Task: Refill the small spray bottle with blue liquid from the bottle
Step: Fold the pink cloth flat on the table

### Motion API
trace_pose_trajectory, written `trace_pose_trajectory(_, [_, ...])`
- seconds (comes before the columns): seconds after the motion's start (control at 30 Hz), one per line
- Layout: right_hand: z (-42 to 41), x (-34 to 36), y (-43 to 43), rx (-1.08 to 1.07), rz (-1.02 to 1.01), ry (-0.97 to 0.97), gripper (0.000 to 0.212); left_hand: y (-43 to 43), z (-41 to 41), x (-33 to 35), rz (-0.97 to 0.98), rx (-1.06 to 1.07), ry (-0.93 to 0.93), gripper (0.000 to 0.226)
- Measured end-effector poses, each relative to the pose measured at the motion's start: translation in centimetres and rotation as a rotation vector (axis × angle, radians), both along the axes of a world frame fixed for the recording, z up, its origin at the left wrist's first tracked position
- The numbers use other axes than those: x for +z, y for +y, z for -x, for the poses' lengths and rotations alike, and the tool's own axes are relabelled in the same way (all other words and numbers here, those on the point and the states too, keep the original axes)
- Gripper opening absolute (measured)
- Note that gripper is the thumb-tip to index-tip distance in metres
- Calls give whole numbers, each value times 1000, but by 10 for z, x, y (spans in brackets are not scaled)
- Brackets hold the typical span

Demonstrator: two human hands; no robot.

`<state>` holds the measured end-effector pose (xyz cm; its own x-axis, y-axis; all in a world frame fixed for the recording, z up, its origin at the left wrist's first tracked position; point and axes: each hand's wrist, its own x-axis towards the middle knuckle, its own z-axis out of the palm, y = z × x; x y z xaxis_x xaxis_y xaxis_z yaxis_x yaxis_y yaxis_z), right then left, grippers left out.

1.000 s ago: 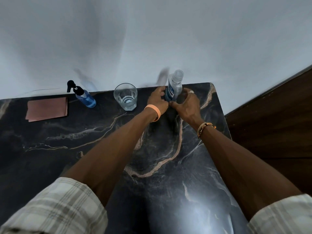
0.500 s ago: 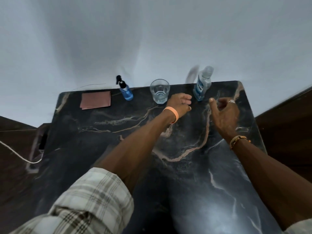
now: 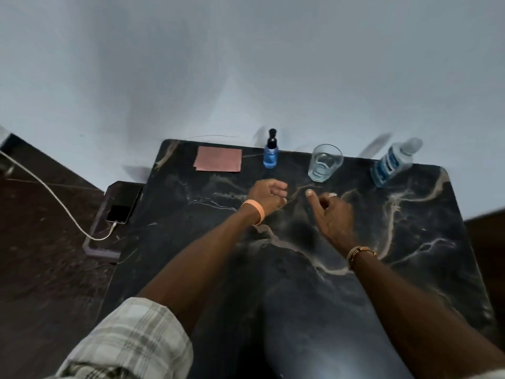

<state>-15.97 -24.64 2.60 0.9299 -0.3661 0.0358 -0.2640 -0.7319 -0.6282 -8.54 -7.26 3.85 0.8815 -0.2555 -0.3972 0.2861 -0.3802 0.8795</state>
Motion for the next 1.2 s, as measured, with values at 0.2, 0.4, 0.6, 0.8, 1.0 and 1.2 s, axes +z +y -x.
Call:
trace_pose_trajectory(0.2, [-51,-7,110,184,-58,34,56,111,-39,-17,-136,197,-47,30])
trace_pose_trajectory(0.4, [-107,-19,182,415,-51,78,32,176,-78,-36,-295,364,-76,38])
trace_pose_trajectory(0.6, [-150,-36,214,552,62,160,47,181,-110,-44,-320,332,-174,41])
trace_pose_trajectory(0.8, [-165,-51,227,586,-2,260,39,170,-127,-57,-404,201,-142,50])
trace_pose_trajectory(1.0, [-164,-57,227,580,11,229,41,173,-139,-69,-238,446,-6,56])
trace_pose_trajectory(1.2, [-152,-53,227,567,-6,209,42,179,-136,-75,-122,449,101,29])
